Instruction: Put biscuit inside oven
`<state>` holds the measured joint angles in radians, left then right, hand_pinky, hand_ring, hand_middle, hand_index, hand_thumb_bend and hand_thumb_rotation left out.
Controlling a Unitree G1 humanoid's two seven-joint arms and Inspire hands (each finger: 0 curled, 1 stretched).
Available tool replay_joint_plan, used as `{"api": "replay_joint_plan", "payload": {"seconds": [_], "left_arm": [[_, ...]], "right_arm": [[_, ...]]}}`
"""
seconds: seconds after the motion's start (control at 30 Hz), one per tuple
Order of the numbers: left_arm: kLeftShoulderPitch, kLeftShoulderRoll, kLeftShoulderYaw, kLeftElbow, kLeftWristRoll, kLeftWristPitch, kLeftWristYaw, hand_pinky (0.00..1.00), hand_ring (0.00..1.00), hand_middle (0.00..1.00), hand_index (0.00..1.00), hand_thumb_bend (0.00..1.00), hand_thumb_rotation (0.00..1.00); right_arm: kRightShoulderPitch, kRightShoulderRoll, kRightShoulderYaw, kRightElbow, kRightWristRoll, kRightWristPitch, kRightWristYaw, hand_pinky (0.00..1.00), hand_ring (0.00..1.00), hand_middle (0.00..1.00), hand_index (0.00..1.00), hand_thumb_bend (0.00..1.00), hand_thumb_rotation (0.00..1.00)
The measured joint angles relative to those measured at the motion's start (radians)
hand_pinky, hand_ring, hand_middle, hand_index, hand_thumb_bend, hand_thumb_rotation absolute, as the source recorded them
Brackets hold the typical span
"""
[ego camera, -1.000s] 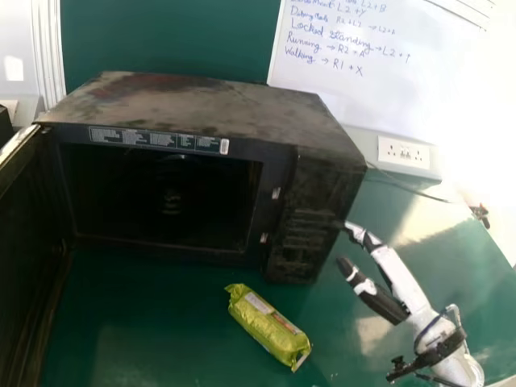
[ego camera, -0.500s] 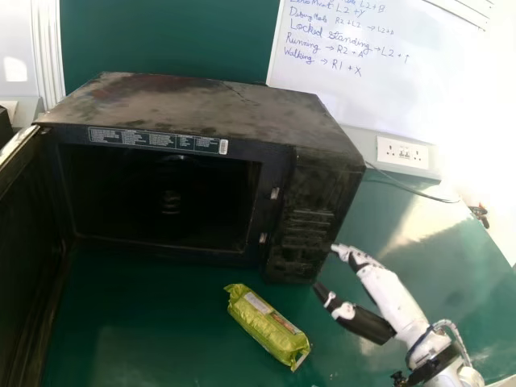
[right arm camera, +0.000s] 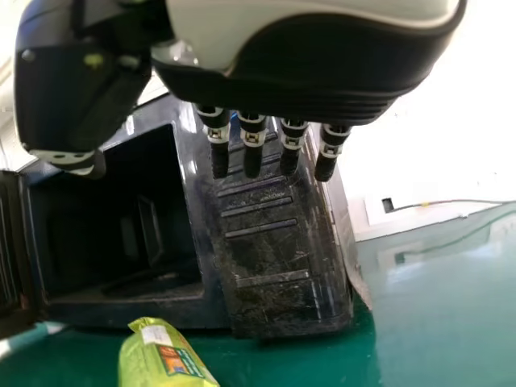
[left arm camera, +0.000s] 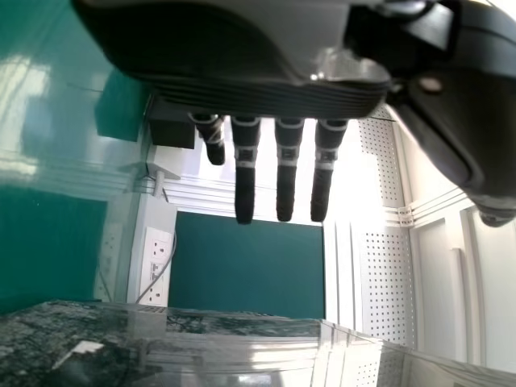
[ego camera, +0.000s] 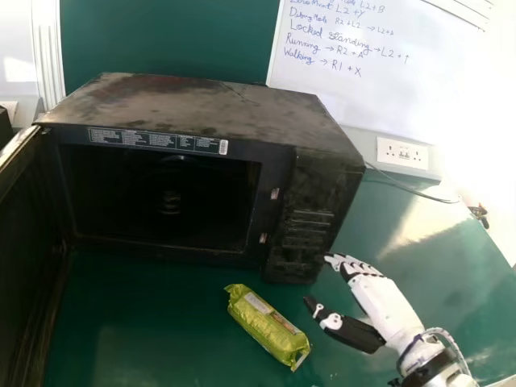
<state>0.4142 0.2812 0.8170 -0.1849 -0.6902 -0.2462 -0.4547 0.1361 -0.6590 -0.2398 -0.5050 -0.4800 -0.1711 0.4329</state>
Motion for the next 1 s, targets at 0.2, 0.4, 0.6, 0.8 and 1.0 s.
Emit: {"api": "replay_joint_plan", "payload": {"seconds": [0.2, 0.4, 0.6, 0.8, 1.0], "left_arm": [[0.004, 0.000, -0.002, -0.005, 0.001, 0.001, 0.008, 0.53, 0.76, 0.82, 0.80, 1.00, 0.80], [0.007, -0.002, -0.003, -0.007, 0.000, 0.002, 0.006, 0.51, 0.74, 0.80, 0.78, 1.00, 0.82], [0.012, -0.002, -0.003, -0.008, -0.002, 0.003, -0.001, 0.52, 0.72, 0.79, 0.78, 1.00, 0.82], [0.013, -0.003, -0.003, -0.014, -0.010, 0.004, -0.001, 0.51, 0.73, 0.80, 0.78, 1.00, 0.80], [0.027, -0.007, -0.003, -0.030, -0.016, 0.008, 0.005, 0.53, 0.74, 0.82, 0.79, 1.00, 0.78]], "right_arm": [[-0.002, 0.000, 0.053, -0.042, -0.106, 0.061, 0.012, 1.00, 1.00, 1.00, 0.97, 0.72, 0.88], [-0.007, 0.003, 0.098, -0.087, -0.163, 0.098, 0.027, 1.00, 1.00, 1.00, 0.98, 0.72, 0.88], [-0.007, 0.005, 0.133, -0.111, -0.238, 0.091, 0.018, 1.00, 1.00, 1.00, 0.97, 0.71, 0.87], [-0.007, 0.022, 0.169, -0.148, -0.321, 0.084, 0.009, 1.00, 1.00, 1.00, 0.96, 0.73, 0.86], [-0.005, 0.064, 0.208, -0.174, -0.398, 0.088, 0.006, 1.00, 1.00, 1.00, 0.97, 0.72, 0.88]]}}
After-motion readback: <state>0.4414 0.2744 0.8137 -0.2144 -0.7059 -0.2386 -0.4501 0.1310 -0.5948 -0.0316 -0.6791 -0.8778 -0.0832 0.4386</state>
